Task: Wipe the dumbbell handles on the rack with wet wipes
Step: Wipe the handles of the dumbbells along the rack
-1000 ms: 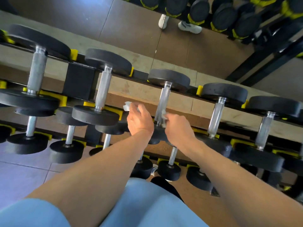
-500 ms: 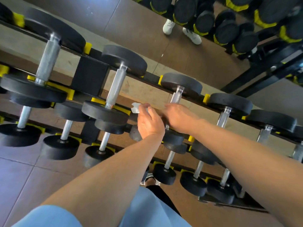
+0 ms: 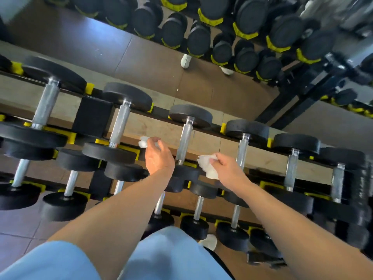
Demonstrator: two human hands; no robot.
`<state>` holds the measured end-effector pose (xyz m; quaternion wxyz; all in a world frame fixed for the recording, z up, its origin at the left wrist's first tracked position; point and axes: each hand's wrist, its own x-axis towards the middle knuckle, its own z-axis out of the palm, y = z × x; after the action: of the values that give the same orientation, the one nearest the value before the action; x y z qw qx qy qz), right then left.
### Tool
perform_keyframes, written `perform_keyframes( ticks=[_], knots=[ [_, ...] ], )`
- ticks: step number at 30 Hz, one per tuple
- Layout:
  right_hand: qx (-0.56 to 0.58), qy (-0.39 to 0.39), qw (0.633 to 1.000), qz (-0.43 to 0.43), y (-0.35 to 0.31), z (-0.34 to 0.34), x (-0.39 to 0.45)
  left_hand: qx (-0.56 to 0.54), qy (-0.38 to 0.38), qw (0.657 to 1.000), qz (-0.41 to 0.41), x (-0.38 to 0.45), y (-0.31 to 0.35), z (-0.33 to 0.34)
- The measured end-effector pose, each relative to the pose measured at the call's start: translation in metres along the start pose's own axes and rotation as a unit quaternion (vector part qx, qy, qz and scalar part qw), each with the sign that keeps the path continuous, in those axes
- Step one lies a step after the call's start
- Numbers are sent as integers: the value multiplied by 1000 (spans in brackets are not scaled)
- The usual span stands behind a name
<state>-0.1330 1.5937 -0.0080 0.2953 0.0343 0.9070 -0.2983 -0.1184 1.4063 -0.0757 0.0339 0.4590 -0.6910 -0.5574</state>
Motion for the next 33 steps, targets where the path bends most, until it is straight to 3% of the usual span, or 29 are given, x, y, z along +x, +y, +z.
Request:
perform_keyframes(
  ticks=[2,4,7,10,14,19,22,24,29,31,33],
  knots=[
    [188,25,981,35,10,-8,-16,24,20,999,43,-6,3,-2],
    [374,0,925,67,22,-19,-30,44,33,990,128,-25,5,-2],
    [506,-34,858,83,53,-32,-45,31,-16,978,205,-83,8,6],
    [559,-73,821,88,81,-46,-60,-14,-91,985,146,-145,7,28],
    [585,-99,801,76,111,-73,-81,-121,-173,977,17,-214,3,63],
    [563,-118,816,54,145,-104,-103,-228,-185,954,-59,-269,2,88],
    [527,-100,843,30,165,-117,-108,-271,-197,937,-100,-280,8,91],
    [510,-103,854,17,176,-124,-110,-281,-204,932,-104,-283,11,92],
    [469,-195,861,8,187,-123,-118,-271,-202,938,-81,-286,8,100],
    [420,-156,894,-18,185,-114,-121,-292,-199,929,-106,-284,5,107],
    [390,-68,918,-33,179,-105,-121,-304,-196,923,-129,-280,4,114]
  ],
)
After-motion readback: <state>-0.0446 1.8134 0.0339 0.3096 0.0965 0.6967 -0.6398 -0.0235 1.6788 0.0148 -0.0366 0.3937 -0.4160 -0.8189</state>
